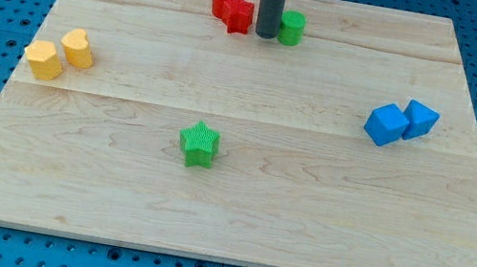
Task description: Push green circle to the top right side of the board
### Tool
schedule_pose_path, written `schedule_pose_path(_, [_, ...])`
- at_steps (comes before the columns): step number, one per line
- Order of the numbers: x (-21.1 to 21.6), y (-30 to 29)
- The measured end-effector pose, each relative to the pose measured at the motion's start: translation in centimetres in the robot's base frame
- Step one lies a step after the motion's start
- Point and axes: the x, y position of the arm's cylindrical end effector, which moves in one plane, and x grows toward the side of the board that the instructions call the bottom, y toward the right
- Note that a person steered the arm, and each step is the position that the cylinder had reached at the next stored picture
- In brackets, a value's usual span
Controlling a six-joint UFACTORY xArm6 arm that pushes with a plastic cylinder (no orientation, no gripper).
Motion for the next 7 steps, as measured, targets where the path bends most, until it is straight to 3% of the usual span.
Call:
schedule_pose_path(2, [-2.1, 9.4])
schedule_pose_path(5, [-5.4, 6.8])
schedule_pose_path(7, [-6.4, 14.2])
